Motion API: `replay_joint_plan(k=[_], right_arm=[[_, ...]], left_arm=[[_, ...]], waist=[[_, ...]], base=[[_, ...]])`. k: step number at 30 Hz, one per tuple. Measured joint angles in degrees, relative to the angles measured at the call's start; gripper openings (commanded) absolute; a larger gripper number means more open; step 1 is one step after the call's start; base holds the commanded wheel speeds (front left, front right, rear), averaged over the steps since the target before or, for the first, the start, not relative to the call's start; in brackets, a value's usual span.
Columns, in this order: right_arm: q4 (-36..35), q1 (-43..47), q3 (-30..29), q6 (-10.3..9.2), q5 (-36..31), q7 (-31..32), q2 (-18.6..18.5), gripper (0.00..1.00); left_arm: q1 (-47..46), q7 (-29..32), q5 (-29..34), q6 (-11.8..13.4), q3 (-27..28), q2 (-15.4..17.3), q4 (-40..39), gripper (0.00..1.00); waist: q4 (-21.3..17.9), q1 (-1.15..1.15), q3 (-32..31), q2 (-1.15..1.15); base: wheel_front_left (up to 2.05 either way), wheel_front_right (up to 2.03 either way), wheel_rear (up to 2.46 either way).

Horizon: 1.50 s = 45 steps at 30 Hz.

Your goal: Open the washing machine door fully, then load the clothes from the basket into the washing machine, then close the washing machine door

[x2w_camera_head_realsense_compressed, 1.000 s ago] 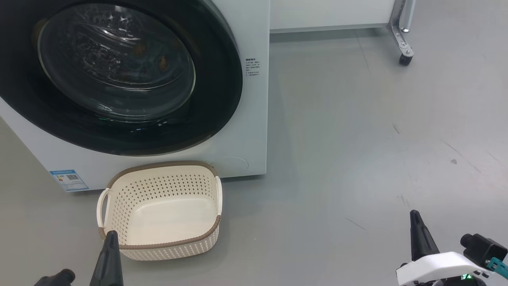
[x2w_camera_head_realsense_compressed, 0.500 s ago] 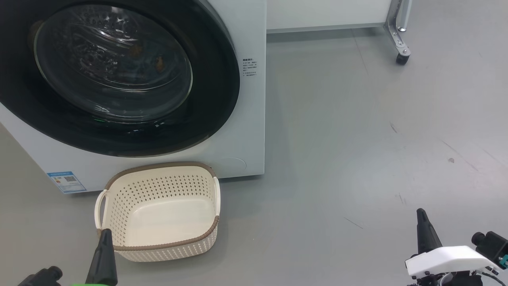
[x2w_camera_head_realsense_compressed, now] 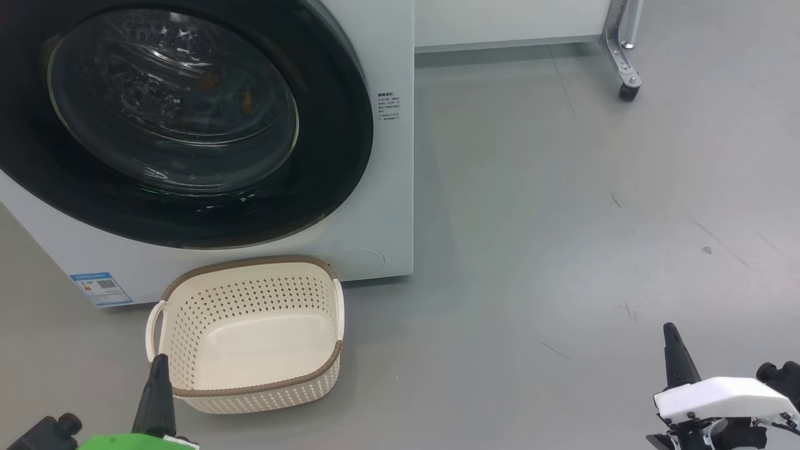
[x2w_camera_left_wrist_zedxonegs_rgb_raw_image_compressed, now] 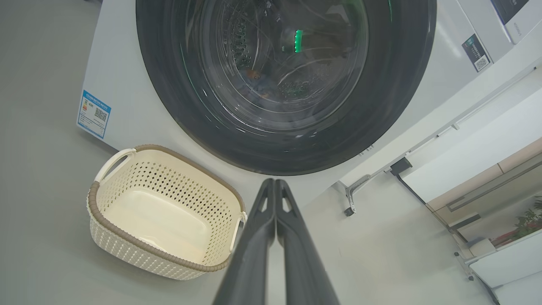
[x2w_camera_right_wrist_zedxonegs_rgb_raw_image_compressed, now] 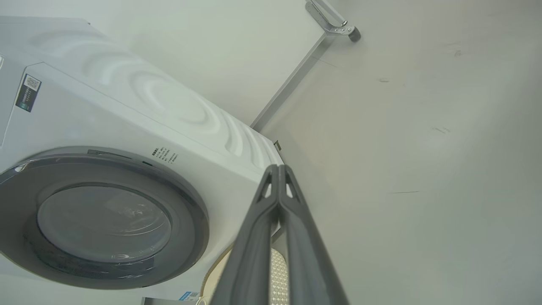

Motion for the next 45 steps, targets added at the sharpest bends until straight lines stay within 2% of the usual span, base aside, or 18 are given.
replay_joint_plan(k=[45], right_arm=[[2.8, -5.8, -6.7, 1.26, 28.9, 8.4, 0.3, 0.0]], left_arm=[[-7.1, 7.5, -35.2, 0.0, 0.2, 2.1, 5.2, 0.0]], waist=[[-1.5, 0.0, -0.2, 0.0]], base=[[0.0, 0.0, 0.0]])
